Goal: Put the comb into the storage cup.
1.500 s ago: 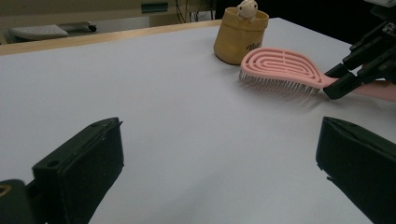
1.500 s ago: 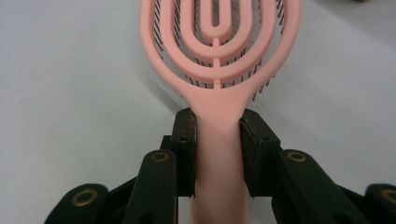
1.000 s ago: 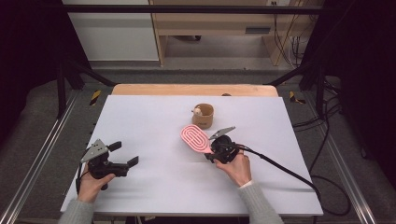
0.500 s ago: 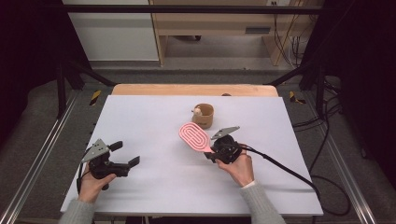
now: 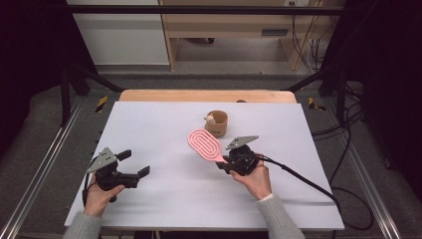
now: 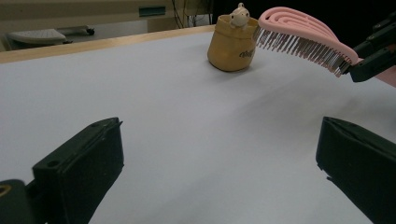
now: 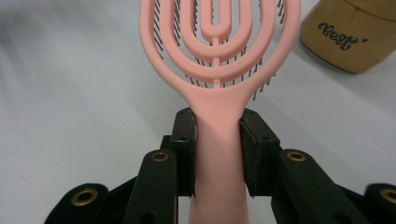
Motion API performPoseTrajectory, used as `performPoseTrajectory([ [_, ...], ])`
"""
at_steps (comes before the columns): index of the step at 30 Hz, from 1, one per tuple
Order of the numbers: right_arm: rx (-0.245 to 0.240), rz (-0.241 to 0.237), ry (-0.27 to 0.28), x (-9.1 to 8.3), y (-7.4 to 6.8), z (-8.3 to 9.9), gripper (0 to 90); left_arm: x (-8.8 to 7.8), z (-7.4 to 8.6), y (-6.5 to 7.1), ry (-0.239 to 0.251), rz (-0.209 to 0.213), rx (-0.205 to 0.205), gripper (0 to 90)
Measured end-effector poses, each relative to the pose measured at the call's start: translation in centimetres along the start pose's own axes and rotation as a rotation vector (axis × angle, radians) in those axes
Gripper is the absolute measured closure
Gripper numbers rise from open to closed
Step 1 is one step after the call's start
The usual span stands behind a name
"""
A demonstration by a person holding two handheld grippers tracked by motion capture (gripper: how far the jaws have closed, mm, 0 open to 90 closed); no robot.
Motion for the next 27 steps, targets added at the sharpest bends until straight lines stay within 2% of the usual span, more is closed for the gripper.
performPoseTrajectory([
  [27,-0.014,-0.035,0.066,-1.0,-0.4,-0.7,69.5,0.5,-0.9,1.4,-0.003,0.001,0.006,0.6],
])
Point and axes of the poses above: each handheld gripper's, and its own axes: x roughly forward along the jaws, z roughly out of its underside, y roughly to its right, the point moved 9 cm from there along x, roughly forward along the jaws
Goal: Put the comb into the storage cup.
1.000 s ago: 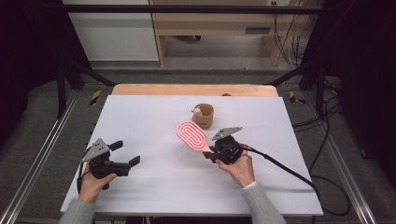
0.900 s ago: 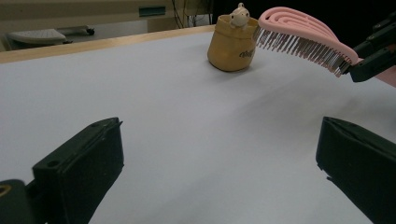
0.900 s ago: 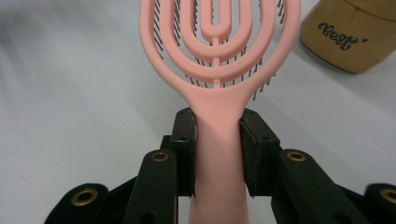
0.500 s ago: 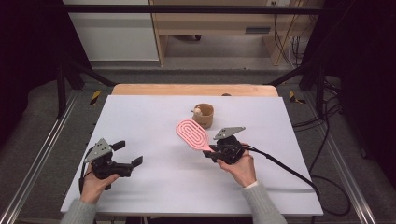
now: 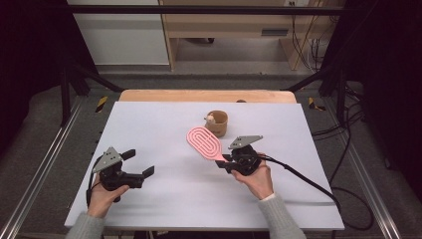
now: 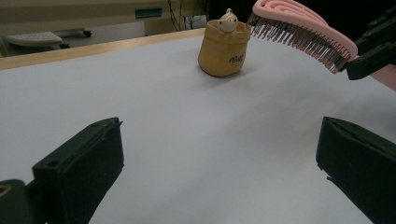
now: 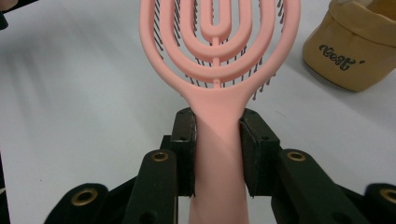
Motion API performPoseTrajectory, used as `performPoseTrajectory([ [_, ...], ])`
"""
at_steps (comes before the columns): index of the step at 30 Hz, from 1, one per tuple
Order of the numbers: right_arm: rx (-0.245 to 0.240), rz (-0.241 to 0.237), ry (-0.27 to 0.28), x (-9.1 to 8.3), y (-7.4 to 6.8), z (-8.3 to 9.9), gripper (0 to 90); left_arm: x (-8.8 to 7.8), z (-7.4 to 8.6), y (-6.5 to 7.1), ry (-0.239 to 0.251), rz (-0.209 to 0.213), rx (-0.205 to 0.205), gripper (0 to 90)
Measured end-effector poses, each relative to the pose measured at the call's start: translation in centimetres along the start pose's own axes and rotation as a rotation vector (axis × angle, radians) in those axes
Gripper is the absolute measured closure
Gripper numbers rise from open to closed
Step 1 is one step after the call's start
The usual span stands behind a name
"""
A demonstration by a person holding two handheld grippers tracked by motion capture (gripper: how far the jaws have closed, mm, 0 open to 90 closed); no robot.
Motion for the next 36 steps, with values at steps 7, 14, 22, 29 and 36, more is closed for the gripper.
performPoseTrajectory([
  [7,-0.003,-0.003,0.011,-0.1,-0.1,-0.1,69.5,0.1,-0.4,0.4,-0.004,-0.003,-0.004,0.6],
  [14,-0.005,-0.009,0.021,-0.3,-0.2,-0.3,69.5,0.2,-0.8,0.9,-0.016,0.005,-0.003,0.6],
  [22,-0.013,-0.011,0.028,-0.5,-0.3,-0.4,69.5,0.5,-1.5,1.7,-0.017,0.012,-0.017,0.6],
  [29,-0.017,-0.013,0.033,-0.6,-0.4,-0.4,69.5,0.8,-2.0,2.4,-0.014,0.026,-0.027,0.6],
  [36,-0.023,-0.017,0.043,-0.6,-0.6,-0.4,69.5,1.2,-2.8,3.1,-0.007,0.043,-0.030,0.6],
])
Point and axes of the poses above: each handheld gripper's, and its own axes: x roughly forward along the jaws, z roughly out of its underside, y roughly to its right, the point moved 9 cm from there along x, roughly forward along the jaws
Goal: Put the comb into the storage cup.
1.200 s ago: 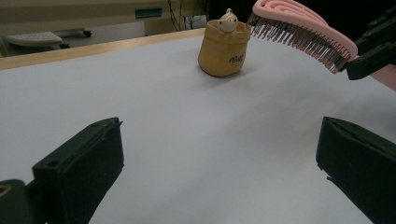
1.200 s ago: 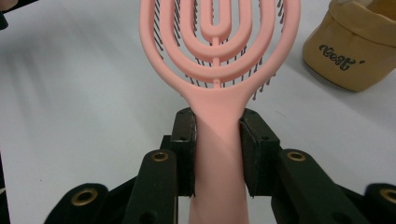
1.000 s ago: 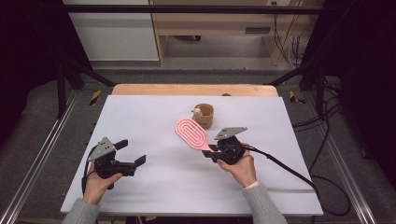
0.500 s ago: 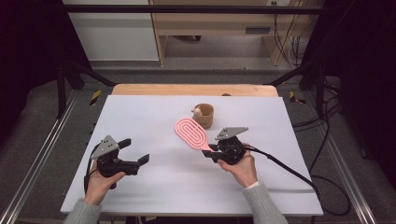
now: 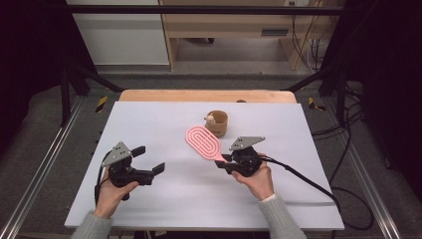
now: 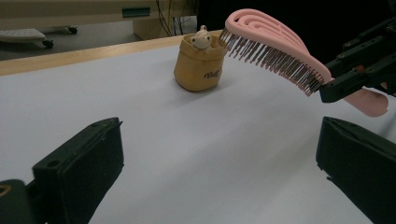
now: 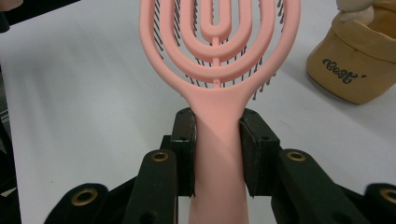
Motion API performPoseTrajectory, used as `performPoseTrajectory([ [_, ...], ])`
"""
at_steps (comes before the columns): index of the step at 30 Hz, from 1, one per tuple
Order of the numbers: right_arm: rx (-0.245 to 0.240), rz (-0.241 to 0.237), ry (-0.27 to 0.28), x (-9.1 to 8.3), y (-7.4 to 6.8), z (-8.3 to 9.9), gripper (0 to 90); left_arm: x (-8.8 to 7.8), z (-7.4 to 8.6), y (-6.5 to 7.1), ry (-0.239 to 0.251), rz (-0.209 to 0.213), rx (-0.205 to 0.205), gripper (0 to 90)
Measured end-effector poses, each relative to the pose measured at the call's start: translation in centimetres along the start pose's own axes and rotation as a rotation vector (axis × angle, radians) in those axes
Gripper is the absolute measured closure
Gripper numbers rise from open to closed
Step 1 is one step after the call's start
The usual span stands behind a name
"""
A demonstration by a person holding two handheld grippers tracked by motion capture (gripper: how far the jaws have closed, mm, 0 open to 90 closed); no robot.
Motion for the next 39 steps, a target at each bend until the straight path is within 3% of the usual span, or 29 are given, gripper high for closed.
performPoseTrajectory([
  [18,0.009,-0.014,0.042,0.2,-0.4,0.3,69.5,2.0,-1.6,1.9,0.007,0.049,-0.009,0.6],
  [39,0.006,-0.014,0.085,0.2,-0.9,0.4,69.6,3.7,-2.1,3.3,0.001,0.091,-0.045,0.7],
])
Point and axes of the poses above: each handheld gripper's, and its own axes: x roughly forward along the jaws, z roughly out of its underside, y roughly to its right, the point moved 9 cm from there along x, roughly forward along the jaws
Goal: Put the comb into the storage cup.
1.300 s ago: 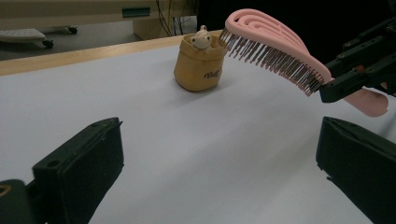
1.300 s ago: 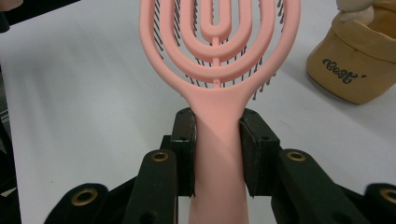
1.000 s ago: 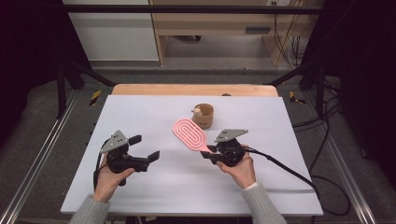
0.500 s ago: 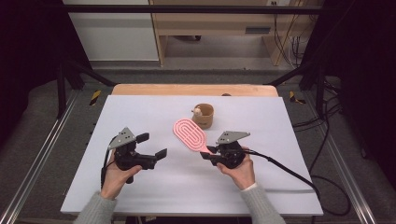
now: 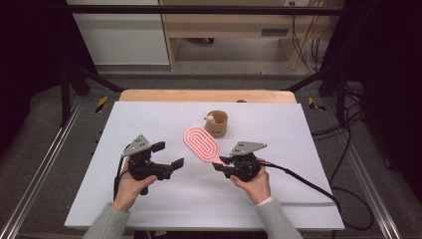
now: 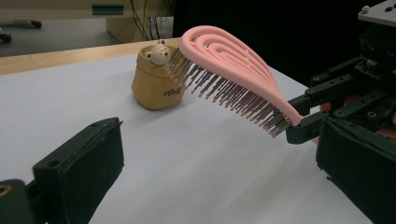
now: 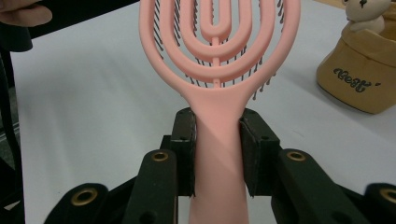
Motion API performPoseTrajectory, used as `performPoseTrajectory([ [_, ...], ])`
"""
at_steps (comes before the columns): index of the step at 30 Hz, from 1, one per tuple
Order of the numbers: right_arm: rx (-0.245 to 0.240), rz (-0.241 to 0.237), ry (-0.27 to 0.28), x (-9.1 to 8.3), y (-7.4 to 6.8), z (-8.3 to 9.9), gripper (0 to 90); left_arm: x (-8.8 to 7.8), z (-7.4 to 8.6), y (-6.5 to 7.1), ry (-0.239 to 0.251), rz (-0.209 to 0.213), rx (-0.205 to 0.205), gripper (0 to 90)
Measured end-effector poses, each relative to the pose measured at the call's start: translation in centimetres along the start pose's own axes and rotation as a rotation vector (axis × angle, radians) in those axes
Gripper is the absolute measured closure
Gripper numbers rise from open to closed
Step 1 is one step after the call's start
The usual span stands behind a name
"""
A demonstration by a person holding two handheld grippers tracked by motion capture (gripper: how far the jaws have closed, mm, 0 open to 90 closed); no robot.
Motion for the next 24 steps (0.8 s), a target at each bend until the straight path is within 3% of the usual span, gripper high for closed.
performPoseTrajectory([
  [24,-0.002,0.005,0.017,-0.4,0.2,-0.1,69.5,1.7,-0.8,1.6,-0.020,0.018,-0.008,0.5],
])
Point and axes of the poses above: each handheld gripper's, and its own axes: x roughly forward along the jaws, z roughly out of its underside, y roughly to its right, the point moved 9 cm from there along x, roughly forward along the jaws
